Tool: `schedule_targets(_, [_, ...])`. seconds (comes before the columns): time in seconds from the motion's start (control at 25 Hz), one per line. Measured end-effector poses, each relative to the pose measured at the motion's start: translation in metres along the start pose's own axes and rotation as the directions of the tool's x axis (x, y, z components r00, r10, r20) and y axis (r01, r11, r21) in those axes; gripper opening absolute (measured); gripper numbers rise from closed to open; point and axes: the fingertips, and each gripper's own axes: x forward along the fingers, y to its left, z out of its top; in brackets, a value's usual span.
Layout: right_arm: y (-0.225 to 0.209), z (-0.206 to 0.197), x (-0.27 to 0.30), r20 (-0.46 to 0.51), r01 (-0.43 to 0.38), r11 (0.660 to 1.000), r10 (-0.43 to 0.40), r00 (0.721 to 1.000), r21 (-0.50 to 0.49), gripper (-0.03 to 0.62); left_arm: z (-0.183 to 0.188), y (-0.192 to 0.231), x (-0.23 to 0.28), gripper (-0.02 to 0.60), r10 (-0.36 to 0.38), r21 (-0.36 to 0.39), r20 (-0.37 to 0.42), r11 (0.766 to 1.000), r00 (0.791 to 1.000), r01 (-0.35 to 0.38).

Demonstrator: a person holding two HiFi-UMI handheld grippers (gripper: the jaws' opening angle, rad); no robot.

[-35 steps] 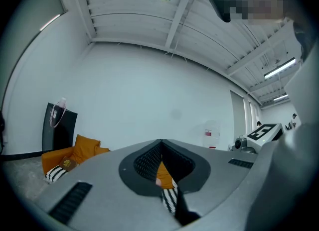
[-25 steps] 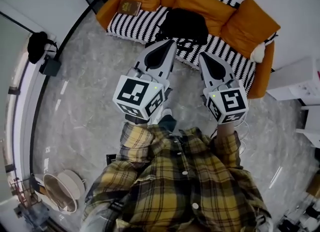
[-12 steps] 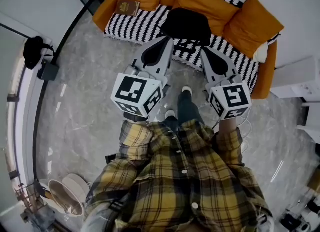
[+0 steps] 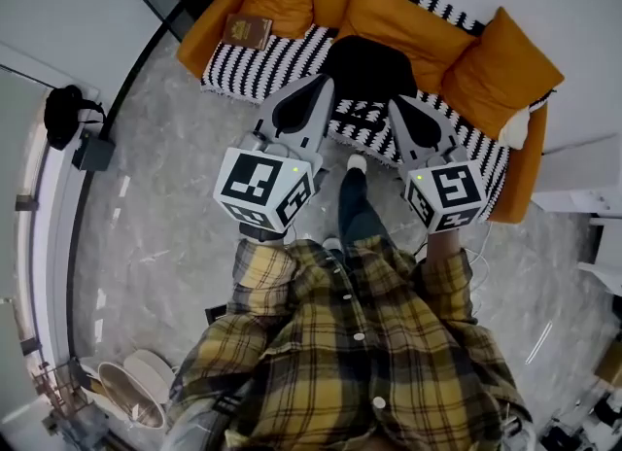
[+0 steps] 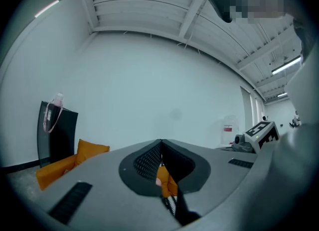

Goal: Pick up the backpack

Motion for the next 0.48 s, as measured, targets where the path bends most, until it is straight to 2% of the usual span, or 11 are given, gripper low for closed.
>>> schedule_targets(0.48, [-0.138, 0.018, 0.146, -0.043, -0.002, 0.999, 0.003, 0.999, 0.034, 0.015, 0.005, 0.095, 0.177, 0.017, 0.022, -0.017, -0.064, 1.000, 0.998, -0.023])
